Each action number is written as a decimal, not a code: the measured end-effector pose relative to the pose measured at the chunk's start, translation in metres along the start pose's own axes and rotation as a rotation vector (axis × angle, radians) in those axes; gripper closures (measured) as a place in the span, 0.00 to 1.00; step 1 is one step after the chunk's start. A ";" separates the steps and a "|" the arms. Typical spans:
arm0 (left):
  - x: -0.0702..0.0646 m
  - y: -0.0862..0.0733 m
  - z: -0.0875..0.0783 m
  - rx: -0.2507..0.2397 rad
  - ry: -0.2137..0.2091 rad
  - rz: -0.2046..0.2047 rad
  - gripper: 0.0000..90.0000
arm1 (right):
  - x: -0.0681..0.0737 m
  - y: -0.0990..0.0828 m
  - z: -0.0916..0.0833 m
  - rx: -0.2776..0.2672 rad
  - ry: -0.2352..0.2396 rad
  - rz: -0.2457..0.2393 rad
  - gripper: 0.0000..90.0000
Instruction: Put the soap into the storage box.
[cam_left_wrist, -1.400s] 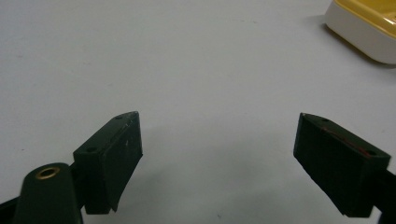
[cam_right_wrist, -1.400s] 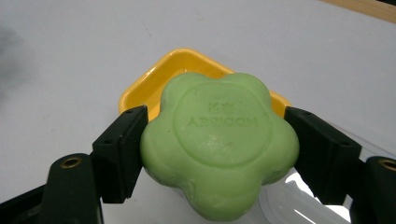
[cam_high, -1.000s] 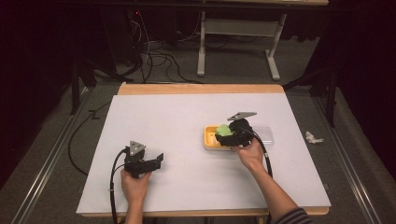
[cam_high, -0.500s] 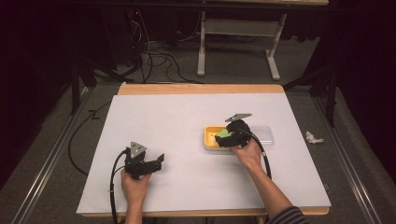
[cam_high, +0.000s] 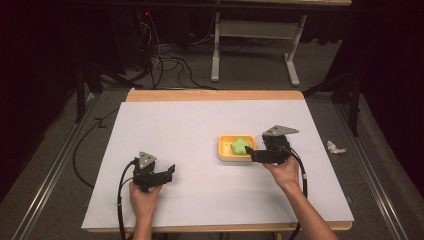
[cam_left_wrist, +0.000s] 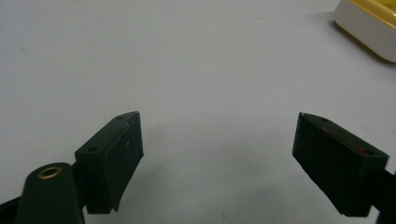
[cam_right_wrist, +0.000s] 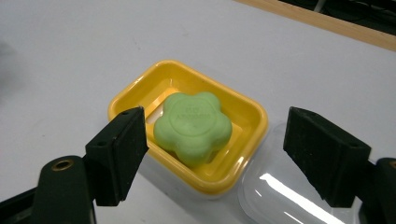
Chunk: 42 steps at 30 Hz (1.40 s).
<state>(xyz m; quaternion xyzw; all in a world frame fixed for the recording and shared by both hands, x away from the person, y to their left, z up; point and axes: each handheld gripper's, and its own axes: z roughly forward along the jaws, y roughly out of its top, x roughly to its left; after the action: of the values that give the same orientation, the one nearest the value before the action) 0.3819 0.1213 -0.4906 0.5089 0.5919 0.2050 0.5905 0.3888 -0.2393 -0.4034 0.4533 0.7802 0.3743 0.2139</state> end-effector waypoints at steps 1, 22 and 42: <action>0.000 0.000 0.000 0.003 0.003 0.008 0.18 | -0.001 -0.003 -0.003 -0.010 0.004 -0.001 0.26; 0.005 0.003 0.006 0.024 0.062 -0.045 0.18 | -0.048 -0.109 -0.070 -0.096 -0.074 0.133 0.34; 0.003 0.002 0.004 0.013 0.048 -0.024 0.18 | -0.058 -0.140 -0.058 -0.056 -0.119 0.184 0.36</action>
<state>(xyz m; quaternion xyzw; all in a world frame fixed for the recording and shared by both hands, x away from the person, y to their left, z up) 0.3869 0.1232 -0.4916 0.5006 0.6131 0.2062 0.5754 0.3016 -0.3559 -0.4763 0.5385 0.7104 0.3863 0.2370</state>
